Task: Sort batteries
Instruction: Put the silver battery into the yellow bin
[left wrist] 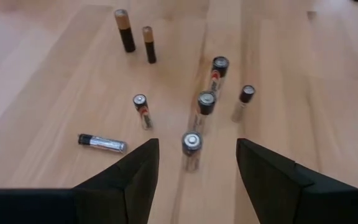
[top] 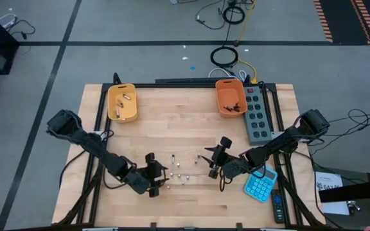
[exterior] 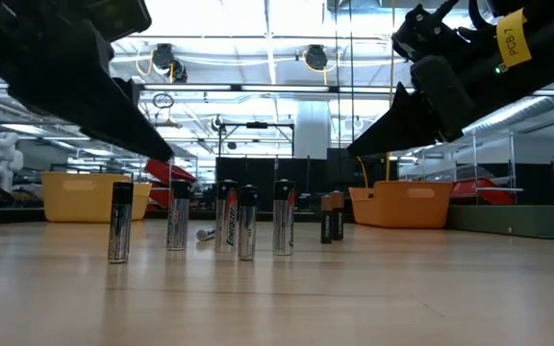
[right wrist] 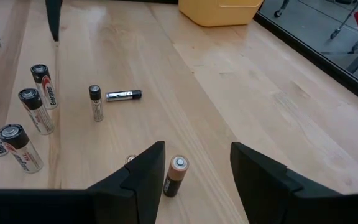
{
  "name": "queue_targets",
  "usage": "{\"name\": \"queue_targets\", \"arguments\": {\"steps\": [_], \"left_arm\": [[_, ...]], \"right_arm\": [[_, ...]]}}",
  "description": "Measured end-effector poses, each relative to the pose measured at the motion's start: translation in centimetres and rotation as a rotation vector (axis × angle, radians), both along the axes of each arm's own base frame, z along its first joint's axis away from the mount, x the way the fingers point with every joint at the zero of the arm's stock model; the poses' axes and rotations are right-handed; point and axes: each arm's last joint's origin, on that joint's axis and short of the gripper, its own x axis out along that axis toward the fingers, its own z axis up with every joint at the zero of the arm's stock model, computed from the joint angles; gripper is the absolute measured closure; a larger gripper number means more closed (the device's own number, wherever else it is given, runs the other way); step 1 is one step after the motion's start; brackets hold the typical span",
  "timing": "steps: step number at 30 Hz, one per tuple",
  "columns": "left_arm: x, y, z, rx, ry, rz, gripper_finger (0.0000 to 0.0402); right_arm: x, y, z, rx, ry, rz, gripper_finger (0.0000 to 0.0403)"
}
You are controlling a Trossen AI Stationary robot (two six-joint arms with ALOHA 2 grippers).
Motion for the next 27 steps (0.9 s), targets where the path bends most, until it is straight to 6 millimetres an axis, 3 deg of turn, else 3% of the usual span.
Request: {"name": "queue_targets", "arguments": {"steps": [27], "left_arm": [[1.9, 0.0, -4.4, 0.086, 0.007, 0.078, 0.0178]], "right_arm": [[0.0, 0.0, 0.0, -0.001, 0.001, 0.001, 0.0229]]}}
